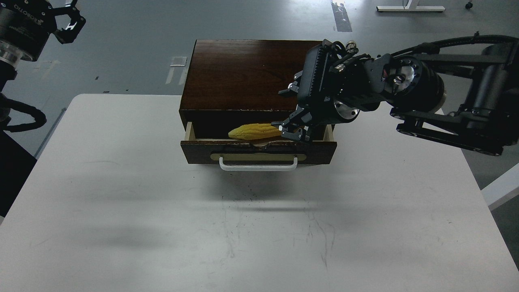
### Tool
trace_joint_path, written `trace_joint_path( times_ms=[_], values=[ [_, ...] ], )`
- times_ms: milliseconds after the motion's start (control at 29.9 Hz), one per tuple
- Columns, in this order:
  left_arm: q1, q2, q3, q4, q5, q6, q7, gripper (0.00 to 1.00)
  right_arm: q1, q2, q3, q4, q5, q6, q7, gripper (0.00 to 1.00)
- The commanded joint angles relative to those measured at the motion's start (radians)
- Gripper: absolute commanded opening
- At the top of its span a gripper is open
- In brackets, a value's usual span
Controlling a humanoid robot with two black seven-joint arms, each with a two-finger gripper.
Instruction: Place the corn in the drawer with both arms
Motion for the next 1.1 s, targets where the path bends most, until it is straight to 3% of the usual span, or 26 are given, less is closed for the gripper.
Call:
trace_joint_path(
  times_ms=[0, 134, 301, 535, 770, 1004, 1071],
  values=[
    [-0.001, 0.001, 0.000, 0.000, 0.001, 0.000, 0.000, 0.98, -0.001, -0.024, 0.071, -0.017, 0.095, -0.015, -0.001, 0.95],
    [-0.001, 0.002, 0.002, 0.000, 0.001, 0.000, 0.000, 0.98, 0.003, -0.046, 0.145, -0.047, 0.304, -0.012, -0.003, 1.00],
    [-0.005, -0.005, 0.002, 0.000, 0.001, 0.000, -0.001, 0.98, 0.002, -0.194, 0.214, -0.113, 0.636, -0.010, -0.005, 1.00],
    [-0.008, -0.047, 0.000, 0.000, 0.002, 0.000, -0.009, 0.98, 0.002, -0.307, 0.273, -0.234, 0.954, -0.013, -0.005, 1.00],
    [-0.015, -0.070, -0.005, 0.014, 0.001, 0.000, 0.003, 0.98, -0.021, -0.397, 0.273, -0.385, 1.496, -0.007, -0.005, 1.00],
    [-0.041, -0.129, -0.014, 0.072, -0.005, 0.000, 0.046, 0.98, -0.158, -0.443, 0.297, -0.432, 1.874, -0.018, 0.002, 1.00],
    [-0.043, -0.140, -0.015, 0.072, -0.007, 0.000, 0.086, 0.98, -0.184, -0.445, 0.296, -0.486, 2.079, -0.018, 0.003, 1.00]
  ],
)
